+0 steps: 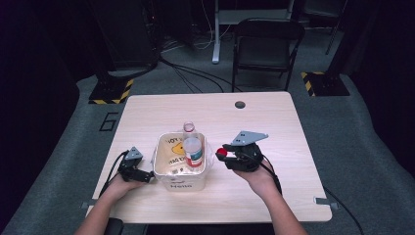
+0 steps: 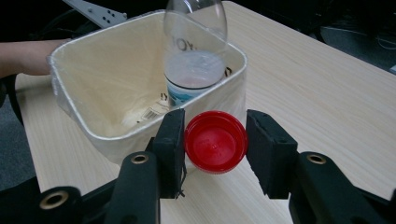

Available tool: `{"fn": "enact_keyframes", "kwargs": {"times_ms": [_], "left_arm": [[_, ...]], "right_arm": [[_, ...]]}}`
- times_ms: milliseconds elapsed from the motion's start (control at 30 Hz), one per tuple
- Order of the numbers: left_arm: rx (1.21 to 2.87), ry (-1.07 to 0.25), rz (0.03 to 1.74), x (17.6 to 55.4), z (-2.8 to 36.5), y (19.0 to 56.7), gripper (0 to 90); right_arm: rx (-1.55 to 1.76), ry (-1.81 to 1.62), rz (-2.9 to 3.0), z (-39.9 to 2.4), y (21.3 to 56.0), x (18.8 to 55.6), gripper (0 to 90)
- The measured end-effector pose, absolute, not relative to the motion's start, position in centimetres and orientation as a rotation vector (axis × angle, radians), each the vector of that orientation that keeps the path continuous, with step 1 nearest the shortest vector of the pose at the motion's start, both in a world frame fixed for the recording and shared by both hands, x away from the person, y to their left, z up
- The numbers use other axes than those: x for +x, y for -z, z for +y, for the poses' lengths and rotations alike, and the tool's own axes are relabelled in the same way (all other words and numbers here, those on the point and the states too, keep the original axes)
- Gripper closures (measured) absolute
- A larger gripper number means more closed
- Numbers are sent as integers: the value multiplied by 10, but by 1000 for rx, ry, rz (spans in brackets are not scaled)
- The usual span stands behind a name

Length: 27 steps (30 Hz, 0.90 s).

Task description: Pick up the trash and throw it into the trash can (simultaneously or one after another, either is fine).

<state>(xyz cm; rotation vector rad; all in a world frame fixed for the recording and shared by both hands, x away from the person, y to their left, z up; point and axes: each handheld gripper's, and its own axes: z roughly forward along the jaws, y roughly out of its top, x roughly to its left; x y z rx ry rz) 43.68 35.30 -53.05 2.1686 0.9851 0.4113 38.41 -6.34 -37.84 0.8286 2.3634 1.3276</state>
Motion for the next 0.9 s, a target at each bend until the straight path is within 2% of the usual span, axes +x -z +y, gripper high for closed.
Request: {"fn": "enact_keyframes", "kwargs": {"times_ms": [900], "left_arm": [[2170, -412, 983, 437, 353, 530, 2]], "right_arm": [[660, -1385, 2445, -18, 368, 378, 577]]}}
